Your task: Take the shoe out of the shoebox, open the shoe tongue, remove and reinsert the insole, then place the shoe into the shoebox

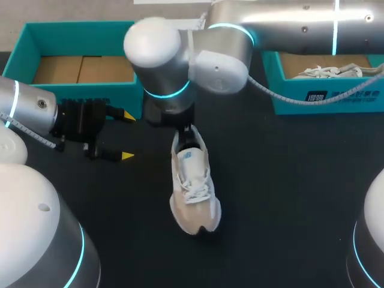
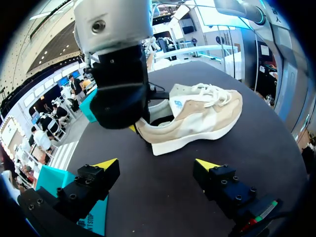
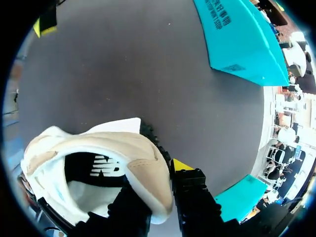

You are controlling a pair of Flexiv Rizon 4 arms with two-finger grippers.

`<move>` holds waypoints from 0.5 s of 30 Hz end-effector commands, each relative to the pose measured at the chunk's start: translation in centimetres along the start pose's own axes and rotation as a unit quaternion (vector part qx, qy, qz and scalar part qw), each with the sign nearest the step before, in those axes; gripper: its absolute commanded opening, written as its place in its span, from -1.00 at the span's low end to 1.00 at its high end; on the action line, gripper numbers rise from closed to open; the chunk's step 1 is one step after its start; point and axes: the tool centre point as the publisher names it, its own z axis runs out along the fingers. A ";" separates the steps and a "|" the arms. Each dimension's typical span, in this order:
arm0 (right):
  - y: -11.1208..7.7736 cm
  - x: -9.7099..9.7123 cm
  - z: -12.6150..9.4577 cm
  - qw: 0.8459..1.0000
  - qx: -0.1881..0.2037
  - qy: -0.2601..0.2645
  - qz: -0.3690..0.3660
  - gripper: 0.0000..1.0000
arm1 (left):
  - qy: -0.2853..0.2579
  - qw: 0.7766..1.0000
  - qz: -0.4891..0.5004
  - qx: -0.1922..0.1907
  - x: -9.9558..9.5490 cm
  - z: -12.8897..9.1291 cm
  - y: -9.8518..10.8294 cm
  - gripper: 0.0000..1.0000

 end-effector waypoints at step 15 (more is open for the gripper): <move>-3.7 -2.3 -14.7 0.999 -0.051 0.009 -0.011 -1.00 | 0.000 1.000 0.000 -0.002 0.1 -0.1 -0.1 1.00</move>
